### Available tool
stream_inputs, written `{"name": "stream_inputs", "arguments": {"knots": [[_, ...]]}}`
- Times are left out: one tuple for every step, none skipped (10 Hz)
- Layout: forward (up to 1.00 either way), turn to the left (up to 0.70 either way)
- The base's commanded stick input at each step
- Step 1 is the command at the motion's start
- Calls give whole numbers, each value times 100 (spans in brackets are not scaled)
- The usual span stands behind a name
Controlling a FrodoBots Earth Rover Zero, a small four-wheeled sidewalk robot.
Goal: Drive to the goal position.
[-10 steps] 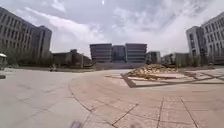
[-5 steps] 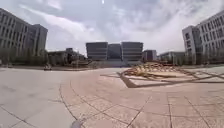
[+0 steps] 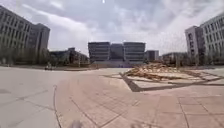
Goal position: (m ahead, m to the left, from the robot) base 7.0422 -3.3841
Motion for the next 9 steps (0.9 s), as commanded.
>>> {"name": "stream_inputs", "arguments": {"knots": [[70, -9], [70, -9], [70, -9], [70, -9], [70, -9], [70, -9], [70, -9], [70, -9], [70, -9]]}}
